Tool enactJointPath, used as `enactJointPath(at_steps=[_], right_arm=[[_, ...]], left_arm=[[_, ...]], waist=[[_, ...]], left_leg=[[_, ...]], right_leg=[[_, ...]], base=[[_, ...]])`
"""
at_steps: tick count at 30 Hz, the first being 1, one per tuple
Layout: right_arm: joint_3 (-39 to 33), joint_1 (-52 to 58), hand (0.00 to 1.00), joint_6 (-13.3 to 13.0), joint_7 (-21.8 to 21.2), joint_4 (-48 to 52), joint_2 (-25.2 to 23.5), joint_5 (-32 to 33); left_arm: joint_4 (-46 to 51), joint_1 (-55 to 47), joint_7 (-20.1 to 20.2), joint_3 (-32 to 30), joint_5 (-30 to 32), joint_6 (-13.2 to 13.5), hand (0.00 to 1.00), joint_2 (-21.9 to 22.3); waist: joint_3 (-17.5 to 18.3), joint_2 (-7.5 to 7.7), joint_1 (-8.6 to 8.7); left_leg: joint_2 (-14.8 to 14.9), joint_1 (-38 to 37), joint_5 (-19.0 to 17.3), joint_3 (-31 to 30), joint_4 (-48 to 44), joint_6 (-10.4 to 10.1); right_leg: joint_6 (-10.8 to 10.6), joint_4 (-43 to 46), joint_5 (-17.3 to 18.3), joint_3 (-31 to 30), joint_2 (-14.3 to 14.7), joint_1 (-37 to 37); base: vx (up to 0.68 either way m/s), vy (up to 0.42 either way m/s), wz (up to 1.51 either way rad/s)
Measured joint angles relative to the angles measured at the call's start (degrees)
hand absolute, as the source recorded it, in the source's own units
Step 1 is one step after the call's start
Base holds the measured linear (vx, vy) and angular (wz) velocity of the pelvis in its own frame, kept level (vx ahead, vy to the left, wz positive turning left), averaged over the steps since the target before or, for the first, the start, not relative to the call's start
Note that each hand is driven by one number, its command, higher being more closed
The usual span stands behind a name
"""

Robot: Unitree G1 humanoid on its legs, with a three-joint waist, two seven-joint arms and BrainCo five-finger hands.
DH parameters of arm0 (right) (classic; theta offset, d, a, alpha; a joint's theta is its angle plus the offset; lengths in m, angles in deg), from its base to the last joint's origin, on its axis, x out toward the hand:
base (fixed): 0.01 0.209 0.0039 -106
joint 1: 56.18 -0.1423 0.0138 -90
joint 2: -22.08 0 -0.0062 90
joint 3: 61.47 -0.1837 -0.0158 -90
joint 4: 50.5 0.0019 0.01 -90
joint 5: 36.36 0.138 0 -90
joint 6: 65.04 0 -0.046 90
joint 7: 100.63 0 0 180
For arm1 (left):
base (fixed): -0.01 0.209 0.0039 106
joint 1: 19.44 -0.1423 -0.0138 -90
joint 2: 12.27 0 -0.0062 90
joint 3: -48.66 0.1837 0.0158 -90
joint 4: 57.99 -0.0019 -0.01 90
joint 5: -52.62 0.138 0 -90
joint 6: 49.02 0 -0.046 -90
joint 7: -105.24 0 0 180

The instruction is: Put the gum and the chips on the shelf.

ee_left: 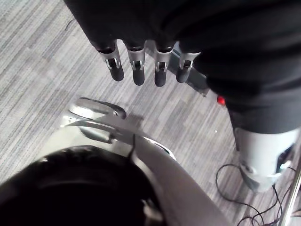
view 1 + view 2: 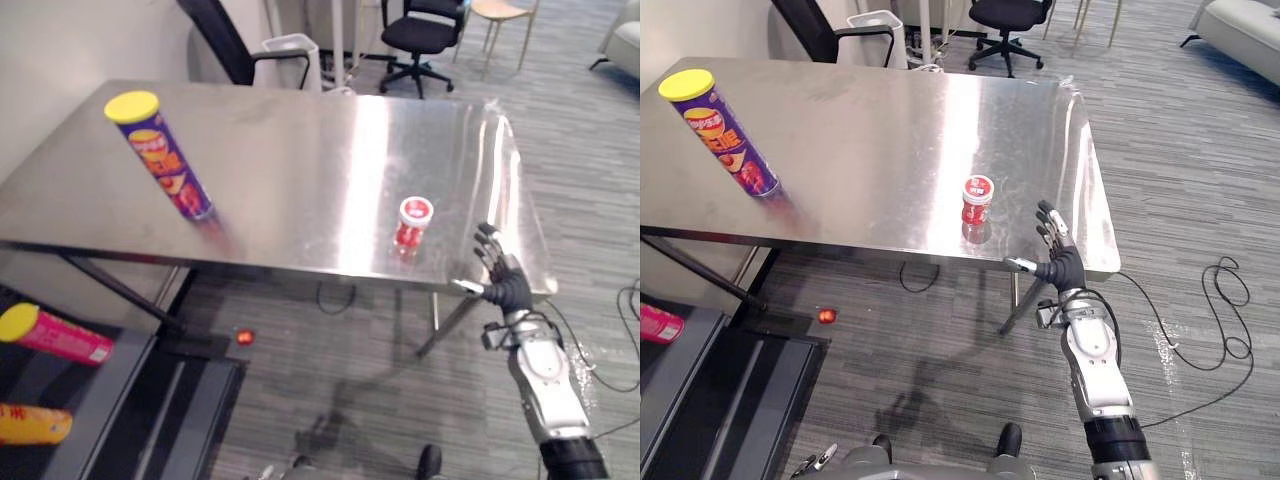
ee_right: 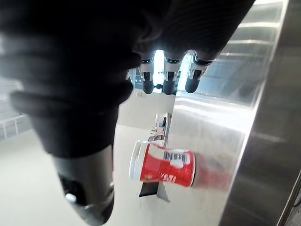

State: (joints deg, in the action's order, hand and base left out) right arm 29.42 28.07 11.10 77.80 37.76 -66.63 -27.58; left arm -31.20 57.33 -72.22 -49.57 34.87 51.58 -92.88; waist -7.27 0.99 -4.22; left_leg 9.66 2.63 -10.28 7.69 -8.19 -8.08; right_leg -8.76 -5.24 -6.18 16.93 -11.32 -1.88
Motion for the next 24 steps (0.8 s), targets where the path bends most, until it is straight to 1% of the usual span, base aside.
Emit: enactJointPath(at_steps=[3, 6, 7, 12, 14, 17, 19, 24], right_arm=[[1.3, -2.7, 0.00, 0.0, 0.8, -1.9, -0.1, 0.0], [2.1, -5.4, 0.00, 0.0, 2.6, -3.7, -0.4, -1.6], [2.1, -6.3, 0.00, 0.1, 3.3, -4.0, -0.4, -2.1], [1.8, -9.0, 0.00, 0.1, 6.2, -6.0, -0.7, -2.1], [0.7, -9.5, 0.00, 0.2, 7.2, -6.1, -2.1, -2.2], [-0.6, -10.2, 0.00, 0.4, 8.6, -6.3, -3.4, -2.2], [-0.6, -11.0, 0.00, 0.7, 8.8, -6.9, -4.0, -2.2], [-1.0, -12.1, 0.00, 1.1, 9.4, -8.6, -5.1, -2.3]], left_arm=[[0.4, 0.2, -0.1, 0.0, 0.0, 0.0, 0.00, -0.1], [0.6, 0.2, -0.3, 0.0, 0.0, 0.0, 0.00, -0.3], [0.6, 0.2, -0.4, -0.2, 0.0, 0.0, 0.00, -0.3], [0.7, 0.4, -1.3, -0.4, 0.0, 0.0, 0.00, -0.3], [0.9, 0.6, -1.6, -0.6, 0.0, 0.0, 0.00, -0.2], [1.9, 0.7, -1.8, -0.8, 0.0, 0.0, 0.00, -0.3], [2.2, 0.7, -2.2, -1.1, 0.0, 0.0, 0.00, -0.3], [2.2, 0.7, -2.3, -1.2, 0.0, -0.1, 0.00, -0.2]], waist=[[-0.8, 0.39, -0.82], [-1.2, 0.74, -0.91], [-1.7, 0.89, -1.27], [-2.1, 1.02, -1.54], [-2.4, 1.10, -2.13], [-3.4, 1.58, -2.38], [-3.7, 1.85, -2.38], [-4.1, 1.82, -2.60]], left_leg=[[0.0, 0.4, 0.2, -0.7, -0.1, 0.1], [-0.2, 1.4, 0.8, -2.2, 0.1, 0.1], [-0.2, 1.5, 0.9, -2.3, 0.1, 0.1], [-0.3, 2.3, 1.4, -3.5, 0.1, 0.0], [-0.4, 2.3, 1.5, -3.5, 0.2, 0.0], [-0.5, 2.3, 2.4, -3.7, 1.2, 0.0], [-0.6, 2.3, 3.1, -3.7, 2.2, -0.1], [-0.6, 2.3, 3.2, -3.8, 2.3, -0.1]], right_leg=[[0.0, 0.2, 0.0, 0.6, 0.0, 0.0], [0.0, 0.3, 0.0, 1.9, -0.2, 0.0], [0.0, 0.2, 0.0, 2.0, -0.2, 0.0], [0.0, 0.2, 0.0, 3.0, -0.2, -0.1], [0.0, 0.2, 0.0, 3.0, -0.2, -0.1], [0.0, 0.2, 0.0, 3.1, -0.2, -0.4], [0.1, 0.2, 0.0, 3.1, -0.2, -0.8], [0.1, 0.2, 0.0, 3.1, -0.3, -0.8]], base=[[-0.01, -0.006, 0.13], [-0.01, -0.008, 0.23], [-0.01, -0.008, 0.11], [-0.01, -0.009, 0.10], [0.00, 0.000, 0.00], [-0.02, -0.012, 0.03], [-0.01, -0.011, 0.02], [0.00, 0.000, 0.00]])
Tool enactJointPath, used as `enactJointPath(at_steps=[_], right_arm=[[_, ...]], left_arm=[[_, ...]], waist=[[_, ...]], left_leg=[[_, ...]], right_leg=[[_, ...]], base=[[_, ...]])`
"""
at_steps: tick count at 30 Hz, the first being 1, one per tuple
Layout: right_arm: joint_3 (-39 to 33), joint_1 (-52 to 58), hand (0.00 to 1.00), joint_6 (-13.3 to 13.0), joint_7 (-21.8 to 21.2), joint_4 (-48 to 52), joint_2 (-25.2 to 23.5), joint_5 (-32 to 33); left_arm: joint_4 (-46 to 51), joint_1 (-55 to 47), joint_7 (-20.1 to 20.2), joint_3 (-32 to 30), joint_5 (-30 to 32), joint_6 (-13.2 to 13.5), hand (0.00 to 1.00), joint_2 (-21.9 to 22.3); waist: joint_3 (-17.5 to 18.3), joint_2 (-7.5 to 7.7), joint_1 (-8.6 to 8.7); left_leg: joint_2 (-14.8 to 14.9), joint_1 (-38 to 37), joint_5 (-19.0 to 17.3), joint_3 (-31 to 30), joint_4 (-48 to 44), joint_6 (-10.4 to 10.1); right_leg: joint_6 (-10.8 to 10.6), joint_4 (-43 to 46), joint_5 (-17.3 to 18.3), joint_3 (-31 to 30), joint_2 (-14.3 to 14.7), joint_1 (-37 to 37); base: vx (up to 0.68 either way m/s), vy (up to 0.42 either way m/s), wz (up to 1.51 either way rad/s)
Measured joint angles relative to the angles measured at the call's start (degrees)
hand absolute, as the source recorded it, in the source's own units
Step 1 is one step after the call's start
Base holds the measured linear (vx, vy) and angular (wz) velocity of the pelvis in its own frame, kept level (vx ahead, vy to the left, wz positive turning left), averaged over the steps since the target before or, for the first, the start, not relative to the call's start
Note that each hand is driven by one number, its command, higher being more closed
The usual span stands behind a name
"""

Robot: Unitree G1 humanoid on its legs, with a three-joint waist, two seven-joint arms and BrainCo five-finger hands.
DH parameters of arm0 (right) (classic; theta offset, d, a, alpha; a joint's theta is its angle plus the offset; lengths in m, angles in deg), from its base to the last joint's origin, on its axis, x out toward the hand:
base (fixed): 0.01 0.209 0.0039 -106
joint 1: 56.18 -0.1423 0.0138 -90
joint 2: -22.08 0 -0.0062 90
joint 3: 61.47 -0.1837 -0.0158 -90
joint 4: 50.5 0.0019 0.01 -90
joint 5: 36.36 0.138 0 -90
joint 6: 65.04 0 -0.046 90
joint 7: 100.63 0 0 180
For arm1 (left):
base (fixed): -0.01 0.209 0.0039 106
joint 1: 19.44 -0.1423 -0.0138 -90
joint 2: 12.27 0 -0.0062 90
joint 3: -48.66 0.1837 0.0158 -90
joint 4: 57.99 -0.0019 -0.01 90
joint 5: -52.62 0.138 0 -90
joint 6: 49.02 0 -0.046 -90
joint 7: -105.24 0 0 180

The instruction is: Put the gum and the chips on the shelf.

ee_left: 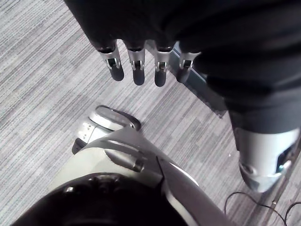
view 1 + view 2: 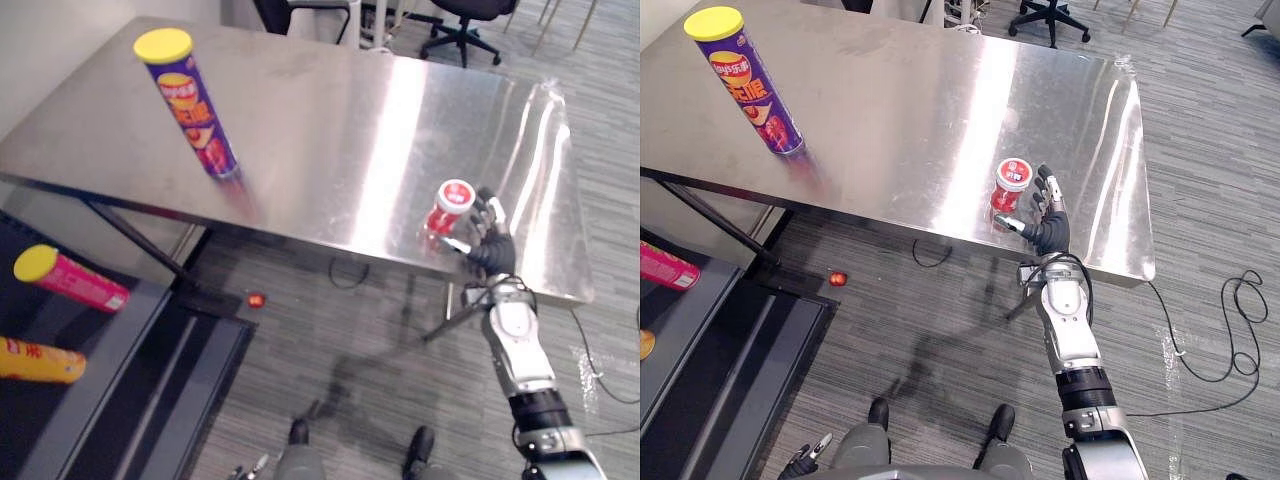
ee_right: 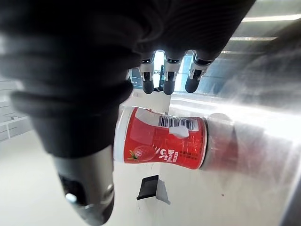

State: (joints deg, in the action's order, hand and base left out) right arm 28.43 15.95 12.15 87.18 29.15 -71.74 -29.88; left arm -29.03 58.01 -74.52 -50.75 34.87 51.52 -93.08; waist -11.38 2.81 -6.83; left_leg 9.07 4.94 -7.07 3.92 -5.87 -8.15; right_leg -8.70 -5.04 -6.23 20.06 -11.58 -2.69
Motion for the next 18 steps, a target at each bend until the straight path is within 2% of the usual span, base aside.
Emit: enactJointPath(at_steps=[7, 13, 18], right_arm=[[-2.3, -2.4, 0.00, 0.0, 2.1, -4.2, -1.0, 0.0], [-2.9, -5.7, 0.00, 0.0, 3.3, -6.8, -1.0, 0.1], [-2.9, -8.2, 0.00, 0.1, 3.8, -8.6, -1.0, 0.2]], left_arm=[[0.0, 0.1, -0.1, 0.0, 0.0, -0.1, 0.00, 0.0], [-0.1, 0.9, -0.1, 0.0, 0.0, -0.1, 0.00, 0.0], [-0.1, 1.2, -0.2, 0.0, 0.0, -0.7, 0.00, -0.1]], waist=[[-0.1, -0.02, -0.35], [-0.8, 0.00, -1.43], [-1.4, 0.33, -1.48]], left_leg=[[-0.1, -0.2, 0.2, 0.1, 0.5, 0.1], [-0.3, -0.2, 0.7, 0.0, 1.0, 0.1], [-0.4, -0.2, 1.3, 0.0, 1.8, 0.1]], right_leg=[[0.0, -0.1, 0.0, 0.0, -0.1, 0.0], [0.2, -0.2, -0.2, 0.1, -0.2, -0.1], [0.4, -0.7, -0.5, 0.3, -0.2, -0.1]], base=[[0.00, 0.000, 0.00], [0.00, -0.001, 0.01], [-0.01, -0.005, 0.02]])
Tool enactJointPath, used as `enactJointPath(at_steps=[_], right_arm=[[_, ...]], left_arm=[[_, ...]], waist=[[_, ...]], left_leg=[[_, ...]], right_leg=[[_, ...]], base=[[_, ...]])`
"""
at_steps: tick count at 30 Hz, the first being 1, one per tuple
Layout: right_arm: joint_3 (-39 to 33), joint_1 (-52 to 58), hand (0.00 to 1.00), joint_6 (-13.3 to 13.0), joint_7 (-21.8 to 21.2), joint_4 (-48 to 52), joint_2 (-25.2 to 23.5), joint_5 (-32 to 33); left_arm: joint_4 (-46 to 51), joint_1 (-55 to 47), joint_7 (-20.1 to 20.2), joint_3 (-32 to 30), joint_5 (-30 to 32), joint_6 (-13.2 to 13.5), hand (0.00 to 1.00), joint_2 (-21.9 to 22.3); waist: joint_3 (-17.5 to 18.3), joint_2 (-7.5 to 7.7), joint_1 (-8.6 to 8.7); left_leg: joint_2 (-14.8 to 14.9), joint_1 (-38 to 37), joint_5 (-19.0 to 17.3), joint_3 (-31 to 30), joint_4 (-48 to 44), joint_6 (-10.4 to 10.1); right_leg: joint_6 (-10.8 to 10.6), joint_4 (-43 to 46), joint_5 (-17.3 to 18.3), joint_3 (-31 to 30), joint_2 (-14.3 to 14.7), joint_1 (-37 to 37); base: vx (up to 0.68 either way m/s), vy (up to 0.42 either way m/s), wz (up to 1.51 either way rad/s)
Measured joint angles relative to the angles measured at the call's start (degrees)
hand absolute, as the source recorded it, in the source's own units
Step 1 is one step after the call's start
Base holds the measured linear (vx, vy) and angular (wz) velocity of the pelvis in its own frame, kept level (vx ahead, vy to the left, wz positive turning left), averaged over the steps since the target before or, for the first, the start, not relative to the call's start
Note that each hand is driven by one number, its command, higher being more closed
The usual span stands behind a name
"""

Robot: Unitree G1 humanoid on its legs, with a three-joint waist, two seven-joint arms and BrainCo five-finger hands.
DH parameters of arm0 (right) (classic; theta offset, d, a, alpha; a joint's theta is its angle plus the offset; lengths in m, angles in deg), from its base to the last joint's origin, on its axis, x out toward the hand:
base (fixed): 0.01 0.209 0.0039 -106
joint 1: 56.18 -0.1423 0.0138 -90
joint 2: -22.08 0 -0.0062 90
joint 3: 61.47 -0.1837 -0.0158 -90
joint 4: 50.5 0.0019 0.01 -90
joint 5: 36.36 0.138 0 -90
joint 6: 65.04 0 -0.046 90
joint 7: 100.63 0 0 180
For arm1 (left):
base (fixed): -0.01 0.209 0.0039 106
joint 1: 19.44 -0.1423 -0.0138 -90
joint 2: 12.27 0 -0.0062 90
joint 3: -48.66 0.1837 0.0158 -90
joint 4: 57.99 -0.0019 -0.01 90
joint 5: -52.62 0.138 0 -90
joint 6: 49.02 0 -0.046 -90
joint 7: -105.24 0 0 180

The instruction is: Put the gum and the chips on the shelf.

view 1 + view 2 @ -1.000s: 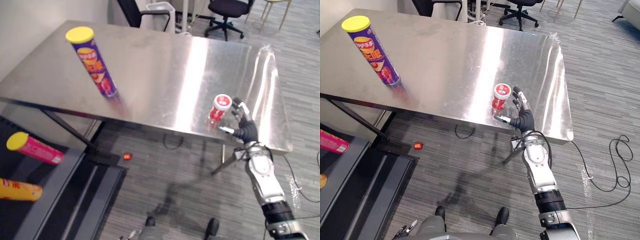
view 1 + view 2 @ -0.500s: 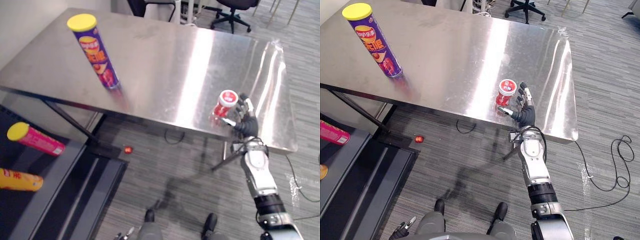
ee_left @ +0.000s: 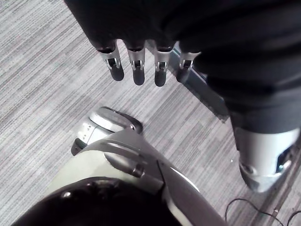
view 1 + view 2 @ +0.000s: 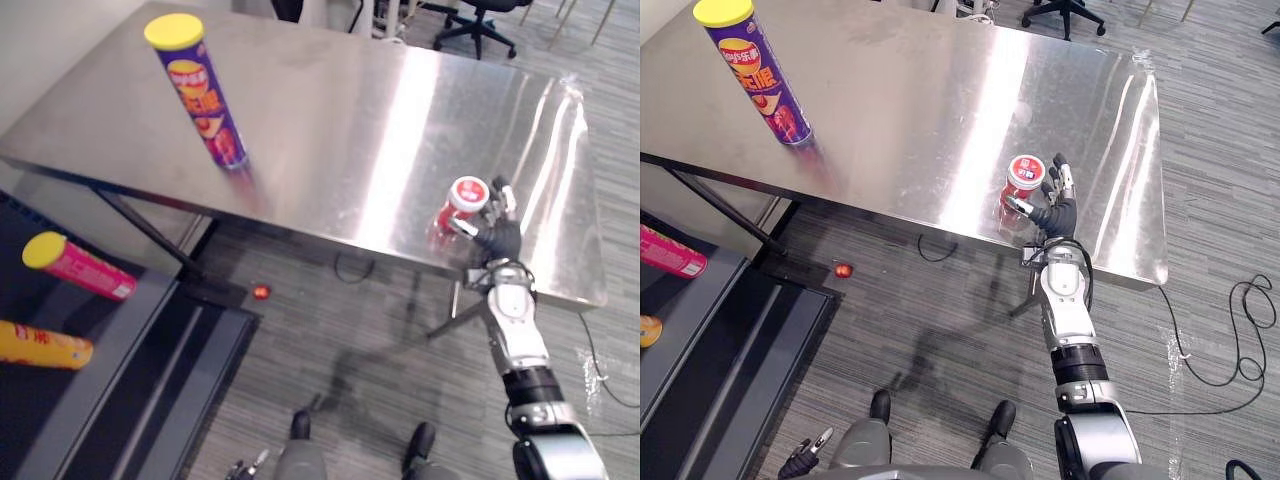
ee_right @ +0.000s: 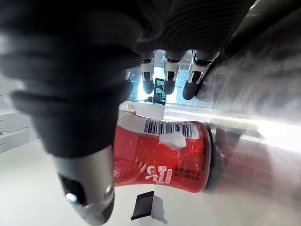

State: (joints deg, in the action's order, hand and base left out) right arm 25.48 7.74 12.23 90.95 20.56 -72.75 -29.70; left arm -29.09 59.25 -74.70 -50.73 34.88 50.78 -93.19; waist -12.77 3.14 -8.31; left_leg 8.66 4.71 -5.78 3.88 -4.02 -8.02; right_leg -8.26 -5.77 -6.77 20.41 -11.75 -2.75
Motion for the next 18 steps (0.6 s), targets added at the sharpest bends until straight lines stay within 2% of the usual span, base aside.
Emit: enactJointPath(at_steps=[12, 13, 18], right_arm=[[1.0, -2.7, 0.00, 0.2, -0.3, -0.1, -1.1, 0.2], [1.7, -2.9, 1.00, 0.2, -0.6, 0.1, -1.1, 0.2], [3.8, -3.0, 1.00, 0.2, -1.4, 0.9, -1.4, 0.2]], left_arm=[[0.1, 0.1, -0.1, -0.1, 0.0, -0.4, 0.00, 0.0], [0.1, 0.2, -0.1, -0.1, 0.0, -0.4, 0.00, 0.0], [0.2, 0.2, -0.1, -1.2, 0.0, -0.4, 0.00, 0.0]], waist=[[-0.2, 0.10, -0.22], [-0.3, 0.17, -0.22], [-0.6, 0.61, -0.33]], left_leg=[[0.0, 0.0, 0.0, 0.0, 0.3, 0.0], [0.0, 0.0, 0.0, 0.0, 0.3, 0.0], [0.0, -0.1, 0.0, 0.0, 0.3, 0.0]], right_leg=[[0.0, -0.2, 0.0, 0.0, 0.0, 0.0], [0.0, -0.2, 0.0, 0.0, 0.0, 0.0], [0.0, -0.2, 0.0, 0.0, 0.0, 0.1]], base=[[0.00, 0.000, 0.00], [0.00, 0.000, 0.00], [0.00, 0.000, 0.00]])
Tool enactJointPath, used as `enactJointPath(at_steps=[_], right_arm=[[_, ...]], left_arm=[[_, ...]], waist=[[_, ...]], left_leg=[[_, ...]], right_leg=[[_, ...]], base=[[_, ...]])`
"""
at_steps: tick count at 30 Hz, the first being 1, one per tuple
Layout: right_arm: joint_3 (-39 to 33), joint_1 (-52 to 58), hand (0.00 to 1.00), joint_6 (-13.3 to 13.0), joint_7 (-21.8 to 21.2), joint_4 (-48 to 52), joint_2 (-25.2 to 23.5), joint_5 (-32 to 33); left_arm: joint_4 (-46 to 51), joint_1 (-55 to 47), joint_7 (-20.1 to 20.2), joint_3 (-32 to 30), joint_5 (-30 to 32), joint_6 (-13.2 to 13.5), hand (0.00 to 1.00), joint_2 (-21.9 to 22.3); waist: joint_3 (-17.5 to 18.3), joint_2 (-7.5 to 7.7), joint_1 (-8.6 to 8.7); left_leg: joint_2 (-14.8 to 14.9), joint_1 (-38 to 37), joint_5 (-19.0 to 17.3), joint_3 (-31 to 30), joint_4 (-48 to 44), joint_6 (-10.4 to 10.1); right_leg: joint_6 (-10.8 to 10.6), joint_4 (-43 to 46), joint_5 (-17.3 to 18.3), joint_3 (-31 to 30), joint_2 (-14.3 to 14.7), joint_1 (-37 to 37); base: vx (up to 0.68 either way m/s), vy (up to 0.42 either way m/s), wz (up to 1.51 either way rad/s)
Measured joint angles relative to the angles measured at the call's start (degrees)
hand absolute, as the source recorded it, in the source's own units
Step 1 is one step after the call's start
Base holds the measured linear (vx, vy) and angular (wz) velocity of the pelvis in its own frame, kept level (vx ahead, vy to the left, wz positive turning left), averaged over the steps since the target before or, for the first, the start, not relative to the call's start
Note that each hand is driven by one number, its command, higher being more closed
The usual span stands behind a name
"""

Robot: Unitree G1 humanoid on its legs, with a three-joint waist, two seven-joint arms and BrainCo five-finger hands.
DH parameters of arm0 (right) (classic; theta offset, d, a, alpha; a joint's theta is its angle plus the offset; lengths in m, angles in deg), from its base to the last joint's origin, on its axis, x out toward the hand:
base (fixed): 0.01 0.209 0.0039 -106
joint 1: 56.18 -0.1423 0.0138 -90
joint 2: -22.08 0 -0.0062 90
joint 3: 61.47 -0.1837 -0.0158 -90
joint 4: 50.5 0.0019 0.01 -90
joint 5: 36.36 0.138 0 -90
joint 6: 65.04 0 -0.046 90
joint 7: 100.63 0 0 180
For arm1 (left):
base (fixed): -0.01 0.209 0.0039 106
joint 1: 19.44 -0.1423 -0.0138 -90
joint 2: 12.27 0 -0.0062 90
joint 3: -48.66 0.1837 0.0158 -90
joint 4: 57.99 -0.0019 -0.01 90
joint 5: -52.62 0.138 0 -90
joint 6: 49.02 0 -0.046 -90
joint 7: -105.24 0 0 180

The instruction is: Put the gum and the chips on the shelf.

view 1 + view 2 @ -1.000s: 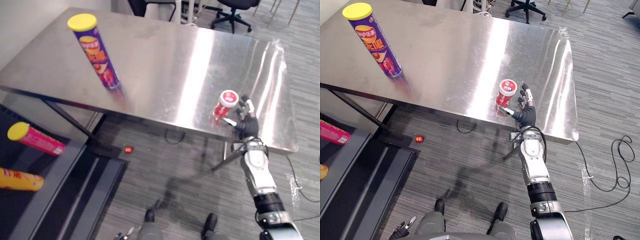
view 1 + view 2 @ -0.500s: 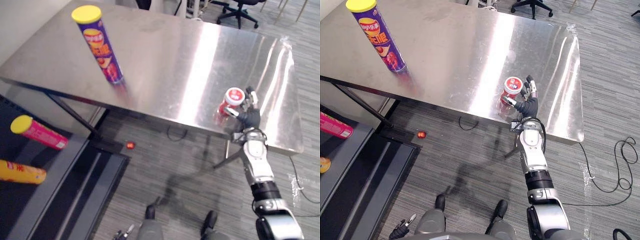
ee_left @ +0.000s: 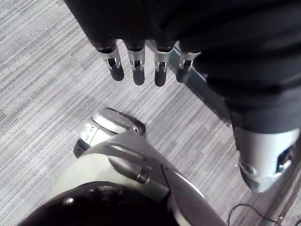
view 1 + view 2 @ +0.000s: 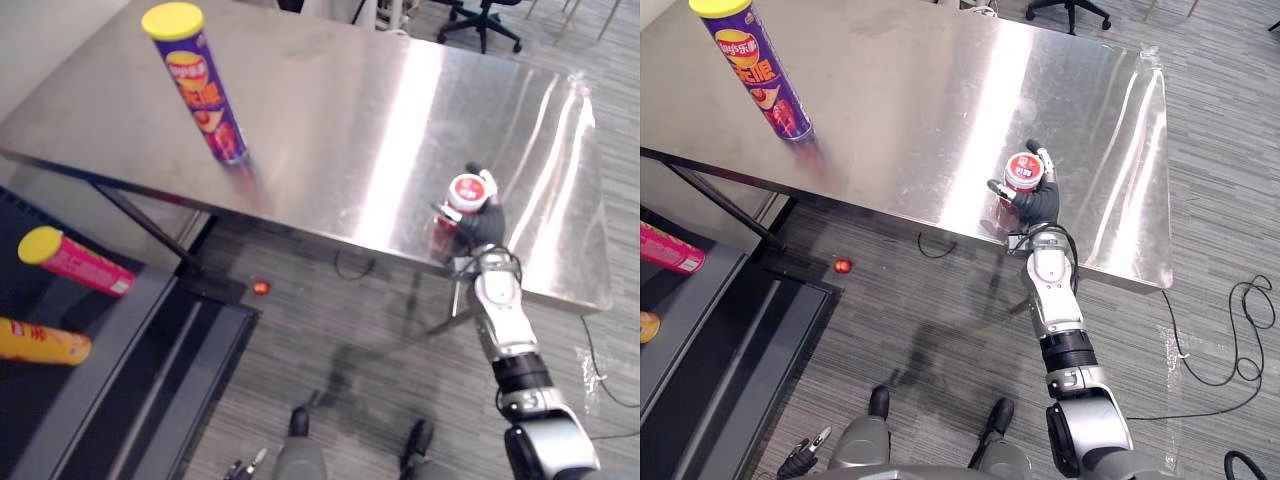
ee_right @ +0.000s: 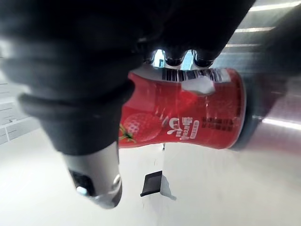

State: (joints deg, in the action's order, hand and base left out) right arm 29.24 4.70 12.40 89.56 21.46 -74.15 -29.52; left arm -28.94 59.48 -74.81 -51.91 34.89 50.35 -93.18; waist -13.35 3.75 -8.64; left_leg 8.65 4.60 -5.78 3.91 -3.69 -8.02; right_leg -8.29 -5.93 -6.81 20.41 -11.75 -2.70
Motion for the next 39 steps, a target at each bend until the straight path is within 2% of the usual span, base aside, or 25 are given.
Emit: enactJointPath(at_steps=[10, 21, 27, 29, 30, 34, 39], right_arm=[[5.0, 0.0, 1.00, -0.1, -3.3, 9.3, -0.9, 0.4], [5.3, 1.2, 1.00, -0.1, -4.7, 16.6, -0.9, 0.6], [3.7, 10.3, 1.00, -0.3, -6.4, 26.0, -0.6, 3.3], [1.9, 15.3, 1.00, -0.4, -8.1, 29.1, -0.1, 3.3], [1.3, 17.6, 1.00, -0.4, -8.4, 30.3, 0.6, 3.4], [-1.6, 22.6, 1.00, -0.4, -10.6, 32.6, 0.9, 5.4], [-4.2, 27.8, 1.00, -0.5, -12.3, 33.1, 0.9, 7.3]], left_arm=[[0.5, 0.0, -0.2, -0.6, 0.6, -0.1, 0.00, 0.1], [0.6, 0.0, -0.3, -1.1, 1.2, -0.7, 0.00, 0.2], [0.6, 0.0, -0.9, -1.2, 2.9, -0.8, 0.00, 0.1], [0.5, -0.1, -0.9, -1.2, 3.5, -1.2, 0.00, 0.0], [0.5, -0.4, -0.9, -1.2, 4.3, -1.2, 0.00, 0.0], [-0.4, -0.8, -0.8, -2.1, 5.2, -1.3, 0.00, -0.1], [-0.7, -1.6, -0.1, -3.4, 5.4, -1.3, 0.00, 0.0]], waist=[[-0.3, 0.22, -0.02], [-0.2, 0.26, 0.45], [0.6, 0.84, 0.76], [1.8, 1.14, 1.28], [2.2, 1.12, 2.16], [3.4, 1.59, 3.73], [6.5, 1.45, 3.90]], left_leg=[[0.6, 0.0, 0.0, 0.1, -0.5, 0.0], [0.8, -0.8, -0.1, 0.4, -0.5, 0.0], [0.8, -1.8, -0.1, 0.4, -0.4, -0.1], [0.8, -1.9, -0.1, 0.3, -0.4, -0.1], [0.8, -2.0, -0.1, 0.1, -0.5, -0.1], [0.3, -2.8, -0.2, 0.2, -0.5, 0.0], [0.2, -2.9, -0.1, 0.0, -0.5, 0.0]], right_leg=[[0.0, 0.1, 0.0, -0.5, 0.5, 0.0], [0.0, 0.2, 0.0, -1.2, 0.7, 0.4], [0.0, 0.2, 0.0, -1.2, 0.7, 1.3], [0.0, 0.8, 0.1, -1.2, 0.6, 1.1], [0.1, 1.7, 0.2, -1.2, 0.4, 1.0], [-0.5, 3.2, 1.0, -1.5, -0.3, 1.0], [-0.5, 3.2, 1.0, -1.5, -0.4, 1.0]], base=[[0.00, 0.000, 0.00], [0.00, 0.000, -0.01], [0.00, 0.000, 0.00], [-0.01, 0.000, 0.02], [-0.02, 0.008, 0.05], [-0.03, 0.009, -0.03], [-0.02, -0.001, -0.01]])
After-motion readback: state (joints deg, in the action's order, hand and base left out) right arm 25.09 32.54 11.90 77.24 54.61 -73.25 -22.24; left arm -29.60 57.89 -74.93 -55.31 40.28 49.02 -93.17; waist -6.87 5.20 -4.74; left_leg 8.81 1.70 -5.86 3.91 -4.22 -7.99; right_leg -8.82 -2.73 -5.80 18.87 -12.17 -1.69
